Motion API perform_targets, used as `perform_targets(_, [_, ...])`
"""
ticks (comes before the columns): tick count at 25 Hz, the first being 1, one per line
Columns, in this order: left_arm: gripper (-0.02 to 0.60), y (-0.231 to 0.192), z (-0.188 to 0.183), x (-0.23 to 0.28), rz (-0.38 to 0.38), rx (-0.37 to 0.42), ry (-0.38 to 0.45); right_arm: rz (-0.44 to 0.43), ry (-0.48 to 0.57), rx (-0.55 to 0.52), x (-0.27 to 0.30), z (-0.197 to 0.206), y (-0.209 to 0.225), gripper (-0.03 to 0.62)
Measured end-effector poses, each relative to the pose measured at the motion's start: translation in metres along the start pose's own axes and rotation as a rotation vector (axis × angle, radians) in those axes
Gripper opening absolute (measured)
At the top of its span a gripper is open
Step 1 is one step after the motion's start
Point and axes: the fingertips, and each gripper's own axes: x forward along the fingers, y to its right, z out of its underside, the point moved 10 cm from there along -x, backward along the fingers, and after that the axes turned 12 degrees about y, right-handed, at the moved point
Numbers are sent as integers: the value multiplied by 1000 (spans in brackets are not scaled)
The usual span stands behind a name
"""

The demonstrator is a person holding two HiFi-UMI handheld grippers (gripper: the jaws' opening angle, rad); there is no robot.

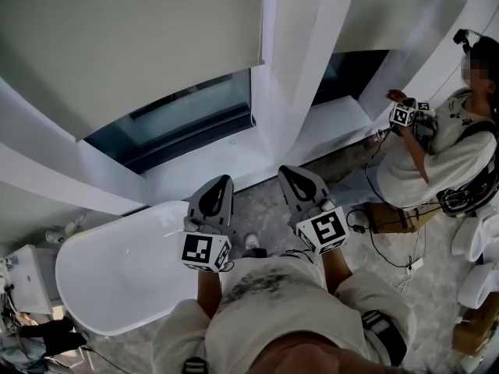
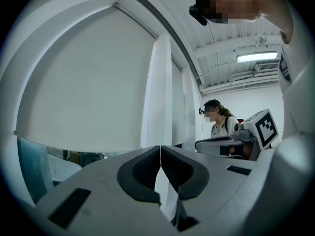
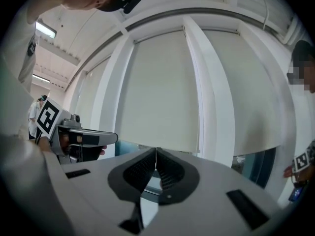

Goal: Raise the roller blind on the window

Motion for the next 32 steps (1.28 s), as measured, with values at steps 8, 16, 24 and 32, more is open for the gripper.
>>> perform_targets(8, [9, -35, 7, 20, 38, -23, -2, 46, -17, -20, 29, 3, 1, 63])
perform_targets(16, [9, -51, 16, 48, 50, -41, -19, 65, -35, -14, 52, 9, 22, 62])
perform_targets(24, [9, -69, 32, 95, 23, -34, -35, 31, -37, -6, 91, 24, 64, 63])
perform_targets(32, [9, -67, 33, 143, 27, -30, -25, 6, -22, 1, 110, 22, 105, 63])
